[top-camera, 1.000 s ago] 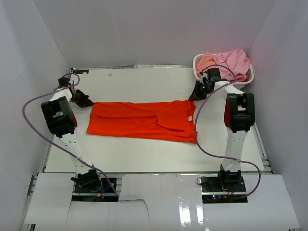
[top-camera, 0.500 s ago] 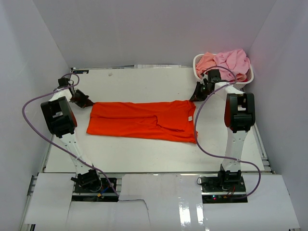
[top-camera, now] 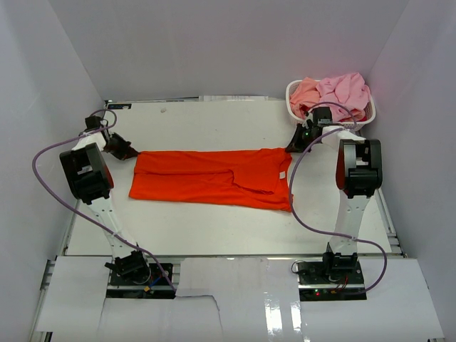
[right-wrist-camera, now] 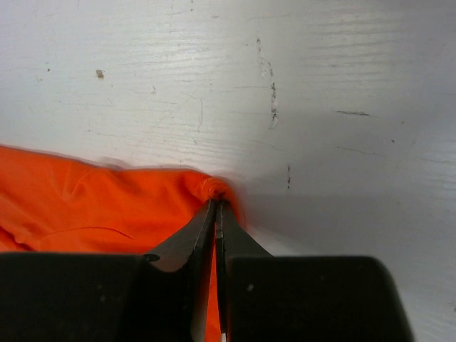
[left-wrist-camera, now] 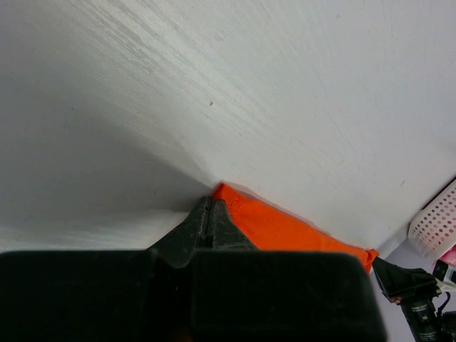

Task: Fold and stack the t-shirts
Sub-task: Fold the other side of the tshirt into a rectangle

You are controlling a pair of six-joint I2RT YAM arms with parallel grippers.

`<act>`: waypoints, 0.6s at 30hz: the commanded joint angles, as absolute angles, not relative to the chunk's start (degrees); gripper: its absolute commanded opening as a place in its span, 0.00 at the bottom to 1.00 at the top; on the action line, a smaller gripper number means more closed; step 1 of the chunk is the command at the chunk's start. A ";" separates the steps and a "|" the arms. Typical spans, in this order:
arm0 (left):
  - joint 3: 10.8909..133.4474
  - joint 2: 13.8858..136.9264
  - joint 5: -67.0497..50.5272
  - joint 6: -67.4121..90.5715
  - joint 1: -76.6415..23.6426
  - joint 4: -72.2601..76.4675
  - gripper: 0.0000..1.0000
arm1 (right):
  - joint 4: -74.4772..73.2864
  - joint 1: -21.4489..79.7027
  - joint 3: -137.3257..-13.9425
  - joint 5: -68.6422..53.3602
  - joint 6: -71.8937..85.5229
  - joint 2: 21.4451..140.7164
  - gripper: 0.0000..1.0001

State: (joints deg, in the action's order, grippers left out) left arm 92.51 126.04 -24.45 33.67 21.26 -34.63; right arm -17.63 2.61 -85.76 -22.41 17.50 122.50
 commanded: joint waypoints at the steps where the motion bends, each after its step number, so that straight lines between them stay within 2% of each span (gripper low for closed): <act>1: 91.14 125.16 -21.53 33.22 21.88 -34.72 0.00 | -17.32 1.67 -83.68 -20.04 19.68 119.89 0.08; 18: 88.95 124.36 -22.50 34.80 22.85 -33.05 0.00 | -9.67 1.23 -75.59 -16.70 25.75 116.01 0.08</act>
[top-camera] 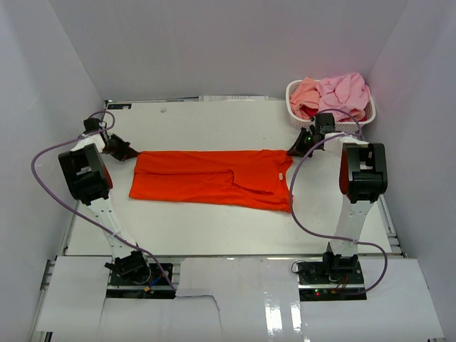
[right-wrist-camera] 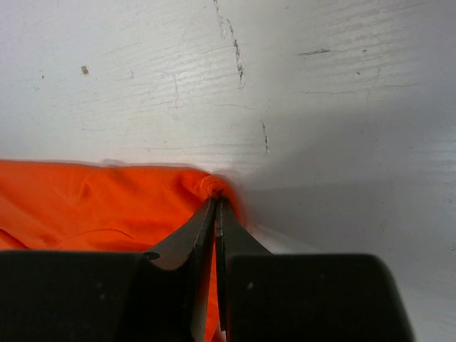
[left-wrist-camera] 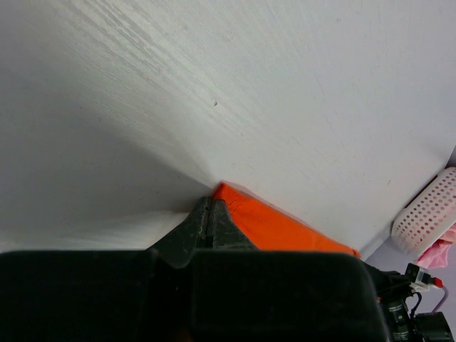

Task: Fold and stack the t-shirts
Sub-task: Fold the other side of the tshirt into a rectangle

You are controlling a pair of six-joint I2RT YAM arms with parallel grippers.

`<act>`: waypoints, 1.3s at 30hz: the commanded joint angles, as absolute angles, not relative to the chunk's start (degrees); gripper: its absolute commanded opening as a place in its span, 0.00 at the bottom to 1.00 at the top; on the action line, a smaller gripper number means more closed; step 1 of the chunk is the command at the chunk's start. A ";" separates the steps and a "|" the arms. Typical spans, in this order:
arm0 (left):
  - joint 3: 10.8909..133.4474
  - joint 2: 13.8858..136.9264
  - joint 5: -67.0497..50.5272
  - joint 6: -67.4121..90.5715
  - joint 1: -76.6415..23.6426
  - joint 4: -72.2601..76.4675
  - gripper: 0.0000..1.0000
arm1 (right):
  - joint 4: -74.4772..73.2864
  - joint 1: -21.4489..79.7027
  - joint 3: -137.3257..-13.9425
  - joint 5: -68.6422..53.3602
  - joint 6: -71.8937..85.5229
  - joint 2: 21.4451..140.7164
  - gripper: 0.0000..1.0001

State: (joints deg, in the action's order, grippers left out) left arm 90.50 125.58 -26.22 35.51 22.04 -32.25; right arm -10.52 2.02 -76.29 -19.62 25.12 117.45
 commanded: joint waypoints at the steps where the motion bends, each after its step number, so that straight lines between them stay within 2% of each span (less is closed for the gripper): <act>1: 89.12 124.37 -22.50 34.80 22.94 -33.05 0.00 | -9.75 1.14 -75.76 -16.79 25.66 116.02 0.08; 29: 89.56 124.80 -22.94 34.81 24.08 -32.87 0.00 | -10.64 -2.55 -77.70 -18.63 24.26 117.42 0.08; 33: 89.74 124.89 -23.55 34.80 24.08 -32.52 0.00 | -10.72 -2.37 -78.13 -19.69 23.64 117.77 0.23; 39: 91.93 125.07 -24.79 34.28 22.85 -31.55 0.00 | -13.27 -0.79 -82.35 -21.01 21.53 119.44 0.24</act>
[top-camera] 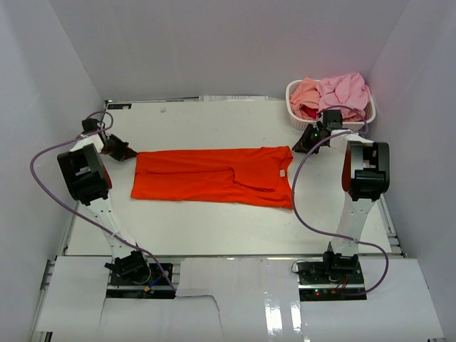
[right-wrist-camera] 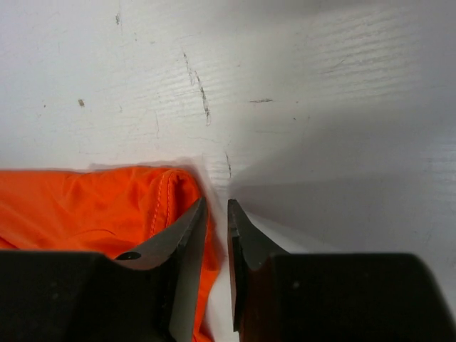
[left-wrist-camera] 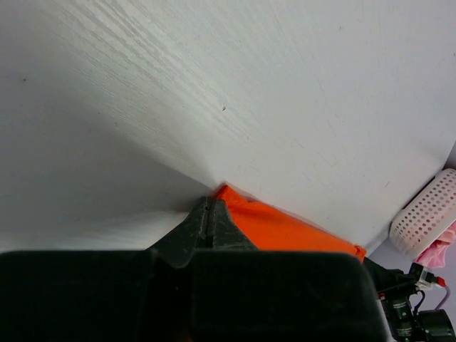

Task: Fold and stack the t-shirts
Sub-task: Fold the other side of the tshirt into a rectangle

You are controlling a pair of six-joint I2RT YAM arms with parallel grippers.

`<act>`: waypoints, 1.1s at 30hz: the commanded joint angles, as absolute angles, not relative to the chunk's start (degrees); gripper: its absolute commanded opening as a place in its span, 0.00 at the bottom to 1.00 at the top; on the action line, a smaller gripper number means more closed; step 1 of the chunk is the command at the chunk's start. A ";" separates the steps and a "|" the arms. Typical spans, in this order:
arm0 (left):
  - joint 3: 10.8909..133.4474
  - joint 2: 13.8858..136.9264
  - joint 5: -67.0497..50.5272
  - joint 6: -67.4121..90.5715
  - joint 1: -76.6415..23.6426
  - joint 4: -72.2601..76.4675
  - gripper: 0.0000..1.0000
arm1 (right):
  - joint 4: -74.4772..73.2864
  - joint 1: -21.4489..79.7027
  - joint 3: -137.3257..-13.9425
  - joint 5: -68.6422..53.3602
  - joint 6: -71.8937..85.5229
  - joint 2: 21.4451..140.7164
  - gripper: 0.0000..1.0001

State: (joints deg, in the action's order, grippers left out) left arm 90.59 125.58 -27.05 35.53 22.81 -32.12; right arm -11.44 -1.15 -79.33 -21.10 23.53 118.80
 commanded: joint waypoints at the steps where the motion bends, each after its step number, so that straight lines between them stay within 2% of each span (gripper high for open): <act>1: 92.11 124.81 -24.35 34.19 22.33 -31.47 0.00 | -13.27 -0.62 -82.70 -20.48 21.62 119.36 0.24; 5: 93.69 124.19 -24.17 33.14 21.89 -31.55 0.02 | -13.88 -0.35 -84.37 -20.57 20.92 119.53 0.36; 6: 94.30 124.28 -24.43 33.05 21.80 -31.55 0.12 | -14.50 -0.35 -84.64 -20.39 20.74 119.62 0.45; 7: 94.57 124.28 -24.52 33.05 21.62 -31.55 0.17 | -14.59 -0.26 -84.90 -20.13 20.57 119.62 0.48; 9: 95.27 124.54 -24.78 33.05 21.45 -31.55 0.30 | -14.77 -0.18 -85.17 -19.69 20.22 119.36 0.51; 17: 98.61 125.42 -24.70 32.87 20.57 -31.20 0.54 | -16.00 -0.09 -86.04 -18.98 18.28 117.69 0.57; 20: 100.10 126.12 -24.96 32.87 20.39 -31.03 0.58 | -16.00 -0.09 -85.70 -19.07 17.84 116.63 0.58; 25: 100.37 124.29 -22.34 32.96 20.48 -30.85 0.60 | -17.58 1.93 -83.86 -19.42 16.44 113.56 0.58; 33: 89.76 108.84 -16.97 32.08 20.48 -33.92 0.60 | -18.19 3.16 -73.05 -18.99 14.59 101.01 0.58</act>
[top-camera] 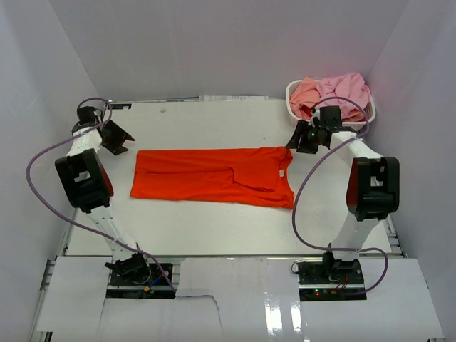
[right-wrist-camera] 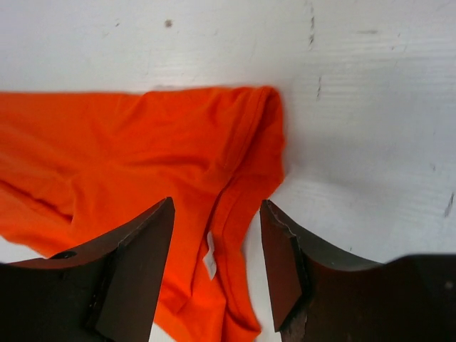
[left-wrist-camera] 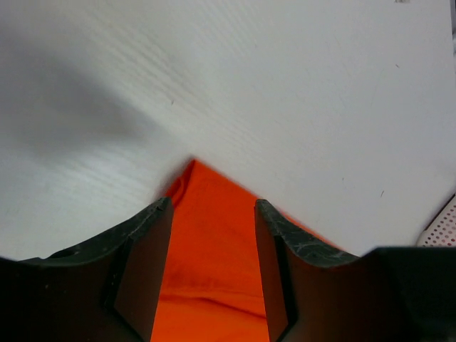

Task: Fold and stack the t-shirts
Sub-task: Fold the other side of the tshirt into a rectangle, then rotate the tshirt 90 degrees

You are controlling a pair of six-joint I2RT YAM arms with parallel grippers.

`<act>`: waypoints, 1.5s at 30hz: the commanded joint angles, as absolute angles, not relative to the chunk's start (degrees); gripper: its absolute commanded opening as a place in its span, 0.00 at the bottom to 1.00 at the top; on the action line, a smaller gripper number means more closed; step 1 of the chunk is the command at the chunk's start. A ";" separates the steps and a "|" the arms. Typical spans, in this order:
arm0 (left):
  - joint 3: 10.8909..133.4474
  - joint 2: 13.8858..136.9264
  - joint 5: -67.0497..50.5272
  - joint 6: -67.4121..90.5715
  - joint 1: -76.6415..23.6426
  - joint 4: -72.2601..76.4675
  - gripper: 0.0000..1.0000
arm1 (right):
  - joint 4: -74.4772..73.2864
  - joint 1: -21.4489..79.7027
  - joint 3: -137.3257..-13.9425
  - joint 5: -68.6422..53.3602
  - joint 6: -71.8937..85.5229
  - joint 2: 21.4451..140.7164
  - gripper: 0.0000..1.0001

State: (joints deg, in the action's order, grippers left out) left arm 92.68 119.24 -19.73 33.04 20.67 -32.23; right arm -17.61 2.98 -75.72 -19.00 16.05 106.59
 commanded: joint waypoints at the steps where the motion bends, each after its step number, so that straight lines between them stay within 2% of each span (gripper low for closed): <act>1: 88.34 107.50 -16.35 31.91 20.48 -36.01 0.59 | -18.11 3.43 -71.65 -18.81 14.50 99.59 0.58; 10: 68.31 89.93 -16.52 32.17 21.27 -36.30 0.58 | -16.26 5.36 -52.75 -16.52 16.26 81.58 0.58; 20: 58.73 80.53 -25.74 32.78 28.82 -38.58 0.58 | -18.37 6.50 -40.61 -18.19 16.00 67.61 0.55; 26: 55.29 74.98 -25.84 34.80 30.85 -38.85 0.58 | -20.39 7.38 -34.72 -18.45 17.31 60.13 0.52; 34: 51.68 74.36 -26.98 35.25 33.13 -38.15 0.57 | -20.57 7.65 -29.97 -20.30 17.93 58.27 0.52; 45: 48.60 75.41 -27.86 33.93 36.38 -35.51 0.57 | -16.44 8.00 -28.39 -21.53 18.19 63.28 0.52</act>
State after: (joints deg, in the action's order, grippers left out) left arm 49.01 75.75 -26.50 34.87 35.44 -37.21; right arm -19.18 7.64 -29.02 -20.38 17.82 62.57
